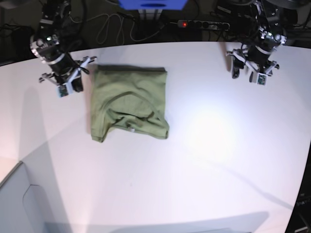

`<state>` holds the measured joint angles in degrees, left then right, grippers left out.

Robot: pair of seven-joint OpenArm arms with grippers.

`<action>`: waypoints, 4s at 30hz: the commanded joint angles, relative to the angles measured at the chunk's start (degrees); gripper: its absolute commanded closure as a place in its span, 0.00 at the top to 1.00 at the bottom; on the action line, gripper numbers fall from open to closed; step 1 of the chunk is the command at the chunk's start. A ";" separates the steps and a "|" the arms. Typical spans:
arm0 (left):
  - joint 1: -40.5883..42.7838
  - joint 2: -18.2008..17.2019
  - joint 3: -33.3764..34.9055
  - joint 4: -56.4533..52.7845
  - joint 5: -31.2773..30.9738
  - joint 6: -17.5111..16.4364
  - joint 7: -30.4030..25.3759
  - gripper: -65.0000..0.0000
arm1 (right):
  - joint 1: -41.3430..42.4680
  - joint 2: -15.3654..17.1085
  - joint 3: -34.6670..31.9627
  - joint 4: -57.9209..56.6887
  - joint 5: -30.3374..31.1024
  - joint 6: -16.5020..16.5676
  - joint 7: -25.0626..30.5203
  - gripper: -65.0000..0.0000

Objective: Fold the T-shirt properly

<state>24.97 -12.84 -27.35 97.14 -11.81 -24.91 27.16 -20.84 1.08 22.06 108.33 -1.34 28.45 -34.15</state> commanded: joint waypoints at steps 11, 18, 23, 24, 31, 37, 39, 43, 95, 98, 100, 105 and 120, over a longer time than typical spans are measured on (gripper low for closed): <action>6.63 4.53 -5.39 8.92 -0.80 -0.37 -1.09 0.57 | 8.58 0.54 -10.24 0.98 0.77 0.78 0.70 0.00; 10.41 6.38 -8.65 10.59 -0.80 -0.37 -1.09 0.57 | 17.54 0.54 -15.08 -14.31 0.77 0.78 1.40 0.00; 12.70 6.56 -10.76 10.68 -0.89 -0.37 -1.09 0.57 | 23.70 0.37 -16.92 -23.81 0.77 0.78 1.49 0.00; 13.05 6.56 -11.11 10.77 -0.89 -0.37 -1.09 0.57 | 24.93 0.37 -17.01 -25.39 0.77 0.78 2.02 0.00; 14.19 9.37 -15.50 10.77 -0.89 -0.46 -1.09 0.57 | 31.35 0.37 -18.59 -34.88 0.77 0.70 8.53 0.00; 15.07 10.34 -16.65 10.77 -0.89 -0.46 -1.09 0.57 | 34.51 0.54 -17.63 -39.54 0.77 0.43 12.74 0.00; 15.34 10.34 -17.09 10.77 -0.89 -0.46 -1.09 0.57 | 34.42 0.54 -15.25 -39.37 0.77 -0.18 13.98 0.00; 15.60 10.42 -17.00 10.77 -0.89 -0.46 -1.09 0.57 | 32.40 0.46 -11.03 -35.06 1.12 -2.21 14.50 0.00; 12.26 13.41 -10.32 -21.14 3.15 -0.46 -1.88 0.00 | -24.13 3.71 -7.34 -30.05 6.93 -1.94 27.34 0.00; 7.42 11.21 -8.29 -32.84 4.39 -0.46 -4.78 0.00 | -19.12 4.50 -10.15 -44.64 6.84 -2.21 35.43 0.00; 4.87 8.93 -4.95 -41.98 6.85 -0.19 -9.79 0.00 | -15.77 5.64 -14.20 -54.05 6.84 -2.29 41.23 0.00; -2.86 4.97 3.22 -67.38 11.95 0.25 -28.96 0.00 | -8.39 6.52 -23.08 -71.54 -0.46 -8.97 51.34 0.00; -12.09 5.76 18.34 -83.12 14.23 16.16 -35.82 0.00 | -3.56 3.45 -24.75 -82.53 -4.41 -52.14 56.09 0.00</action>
<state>12.67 -6.87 -8.91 13.85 2.48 -8.80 -8.14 -23.81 4.23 -2.70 25.69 -5.82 -22.24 21.26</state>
